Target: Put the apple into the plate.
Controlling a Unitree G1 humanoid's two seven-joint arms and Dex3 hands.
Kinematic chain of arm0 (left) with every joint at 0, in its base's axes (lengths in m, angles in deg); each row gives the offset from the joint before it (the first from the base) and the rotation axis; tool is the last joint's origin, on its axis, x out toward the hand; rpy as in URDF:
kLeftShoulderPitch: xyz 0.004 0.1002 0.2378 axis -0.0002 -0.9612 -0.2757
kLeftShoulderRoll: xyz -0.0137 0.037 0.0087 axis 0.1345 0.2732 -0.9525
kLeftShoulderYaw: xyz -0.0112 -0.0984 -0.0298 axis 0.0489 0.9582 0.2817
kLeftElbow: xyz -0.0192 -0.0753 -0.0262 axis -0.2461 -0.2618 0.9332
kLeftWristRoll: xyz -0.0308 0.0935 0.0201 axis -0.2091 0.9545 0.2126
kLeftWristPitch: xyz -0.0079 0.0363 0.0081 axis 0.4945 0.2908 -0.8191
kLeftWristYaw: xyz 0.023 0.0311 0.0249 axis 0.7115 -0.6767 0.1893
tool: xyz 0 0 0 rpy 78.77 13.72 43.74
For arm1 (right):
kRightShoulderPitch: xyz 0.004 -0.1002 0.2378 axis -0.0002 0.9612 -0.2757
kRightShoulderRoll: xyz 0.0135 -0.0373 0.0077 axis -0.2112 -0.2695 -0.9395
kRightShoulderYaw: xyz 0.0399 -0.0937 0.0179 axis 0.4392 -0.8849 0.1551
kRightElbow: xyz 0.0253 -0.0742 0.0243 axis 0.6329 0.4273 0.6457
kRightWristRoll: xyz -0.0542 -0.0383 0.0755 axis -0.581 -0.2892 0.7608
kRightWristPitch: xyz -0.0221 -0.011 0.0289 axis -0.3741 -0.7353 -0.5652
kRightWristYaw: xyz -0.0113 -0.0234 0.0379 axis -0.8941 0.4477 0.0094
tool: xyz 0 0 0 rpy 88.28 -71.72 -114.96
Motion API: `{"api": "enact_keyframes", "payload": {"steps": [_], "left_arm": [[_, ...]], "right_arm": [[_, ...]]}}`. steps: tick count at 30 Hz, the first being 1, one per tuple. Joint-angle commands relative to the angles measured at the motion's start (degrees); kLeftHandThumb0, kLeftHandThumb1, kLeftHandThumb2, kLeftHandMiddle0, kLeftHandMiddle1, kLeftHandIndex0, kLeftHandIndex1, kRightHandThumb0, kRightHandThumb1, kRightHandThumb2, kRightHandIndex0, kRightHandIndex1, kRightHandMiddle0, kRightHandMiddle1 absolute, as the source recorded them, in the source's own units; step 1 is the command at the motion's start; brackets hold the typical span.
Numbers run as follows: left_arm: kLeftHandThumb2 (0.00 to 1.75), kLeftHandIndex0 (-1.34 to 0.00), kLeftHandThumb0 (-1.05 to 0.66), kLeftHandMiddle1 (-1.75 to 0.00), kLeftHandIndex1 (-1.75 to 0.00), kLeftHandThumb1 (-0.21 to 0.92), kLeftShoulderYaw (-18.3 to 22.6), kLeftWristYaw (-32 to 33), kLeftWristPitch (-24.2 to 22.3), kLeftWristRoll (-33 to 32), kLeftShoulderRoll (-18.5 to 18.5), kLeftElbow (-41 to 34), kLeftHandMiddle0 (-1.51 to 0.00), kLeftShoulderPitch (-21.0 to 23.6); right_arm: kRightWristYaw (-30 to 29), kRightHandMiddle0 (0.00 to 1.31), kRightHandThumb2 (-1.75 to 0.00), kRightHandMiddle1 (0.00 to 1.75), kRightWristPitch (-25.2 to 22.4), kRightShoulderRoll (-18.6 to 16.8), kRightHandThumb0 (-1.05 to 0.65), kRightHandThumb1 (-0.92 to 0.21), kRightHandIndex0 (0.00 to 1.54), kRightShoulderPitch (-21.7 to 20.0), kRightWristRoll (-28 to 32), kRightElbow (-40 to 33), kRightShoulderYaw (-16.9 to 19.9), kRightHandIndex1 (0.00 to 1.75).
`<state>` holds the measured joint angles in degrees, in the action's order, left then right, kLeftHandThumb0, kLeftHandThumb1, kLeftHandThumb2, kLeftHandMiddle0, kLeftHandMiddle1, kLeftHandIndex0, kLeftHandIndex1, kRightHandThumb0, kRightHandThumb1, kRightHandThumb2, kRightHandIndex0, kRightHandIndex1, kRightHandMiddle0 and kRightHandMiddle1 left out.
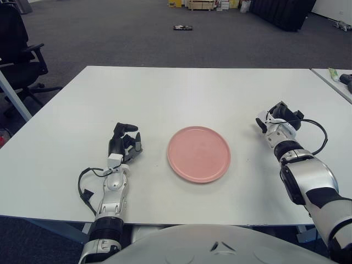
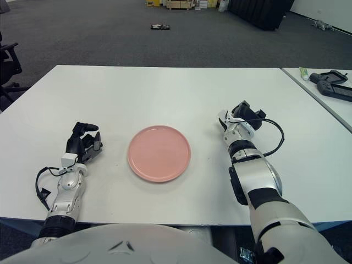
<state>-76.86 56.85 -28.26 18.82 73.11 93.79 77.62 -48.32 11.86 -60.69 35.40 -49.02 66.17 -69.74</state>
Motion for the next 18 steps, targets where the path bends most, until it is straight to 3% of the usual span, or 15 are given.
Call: {"api": "enact_keyframes", "payload": {"steps": [1,18], "left_arm": [[0.94,-0.38,-0.40,-1.75,-1.75,0.62,0.16,-0.16,-1.48,-0.31,-0.26,1.70,-0.83,-0.71],[0.93,-0.38,-0.39,-1.75,-1.75,0.63,0.33,-0.26,-1.29,-0.77,-0.18,2.16,-0.81,-0.39]], "right_arm": [[-0.84,0.46,-1.47,1.75,0.23,-0.14,-0.01,-0.19,0.72,-1.86,0.80,0.02,0.67,1.73],[-5.58,0.59,-1.60,1.75,3.48,-0.54,0.00,-0.03,0.89,-2.38,3.54,-0.53,4.11,1.60]]}}
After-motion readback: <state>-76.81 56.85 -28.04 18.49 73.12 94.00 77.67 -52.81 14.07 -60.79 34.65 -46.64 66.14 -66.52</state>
